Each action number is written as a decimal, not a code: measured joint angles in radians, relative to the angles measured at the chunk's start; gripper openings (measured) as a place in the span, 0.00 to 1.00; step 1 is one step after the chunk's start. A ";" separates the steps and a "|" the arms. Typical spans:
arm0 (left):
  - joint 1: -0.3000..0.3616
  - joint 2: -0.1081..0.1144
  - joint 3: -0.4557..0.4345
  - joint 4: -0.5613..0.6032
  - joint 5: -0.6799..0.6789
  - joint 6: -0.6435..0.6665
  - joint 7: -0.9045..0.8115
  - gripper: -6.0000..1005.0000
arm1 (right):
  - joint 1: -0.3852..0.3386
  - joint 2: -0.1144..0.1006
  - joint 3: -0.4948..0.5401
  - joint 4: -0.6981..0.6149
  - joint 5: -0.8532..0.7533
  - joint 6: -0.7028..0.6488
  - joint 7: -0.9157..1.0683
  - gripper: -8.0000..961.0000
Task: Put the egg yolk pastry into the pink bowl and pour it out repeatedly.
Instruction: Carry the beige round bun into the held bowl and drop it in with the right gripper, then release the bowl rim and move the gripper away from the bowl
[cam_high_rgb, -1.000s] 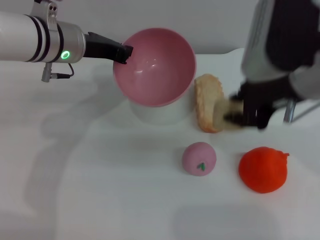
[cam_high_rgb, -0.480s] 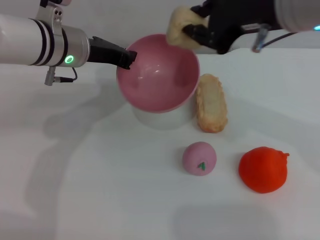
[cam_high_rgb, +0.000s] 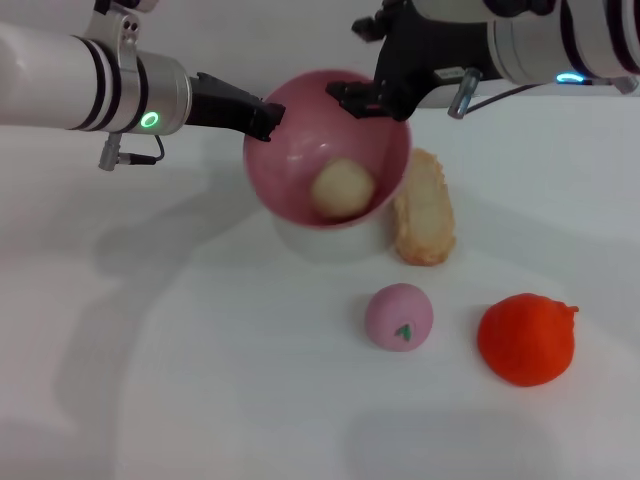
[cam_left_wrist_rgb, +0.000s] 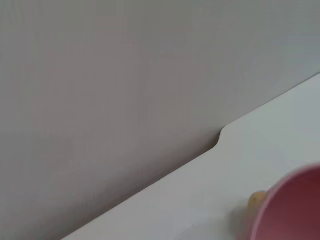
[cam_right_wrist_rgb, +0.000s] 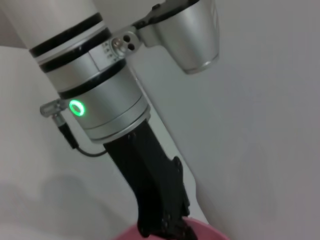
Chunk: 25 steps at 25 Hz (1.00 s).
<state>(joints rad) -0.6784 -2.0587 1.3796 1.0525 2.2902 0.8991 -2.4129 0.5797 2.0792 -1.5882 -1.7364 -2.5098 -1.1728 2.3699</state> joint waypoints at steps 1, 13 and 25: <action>0.000 0.000 0.000 0.000 0.000 0.000 0.000 0.05 | -0.004 0.001 0.000 -0.005 0.000 0.007 -0.001 0.54; -0.009 0.008 -0.051 0.000 0.047 0.076 -0.013 0.05 | -0.215 -0.004 0.353 0.023 0.695 0.123 -0.366 0.76; -0.009 0.008 -0.070 0.002 0.082 0.111 -0.017 0.05 | -0.373 -0.004 0.480 0.885 2.004 -0.384 -1.671 0.76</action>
<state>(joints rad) -0.6877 -2.0508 1.3099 1.0540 2.3722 1.0106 -2.4298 0.2063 2.0752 -1.1084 -0.8512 -0.5061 -1.5568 0.6987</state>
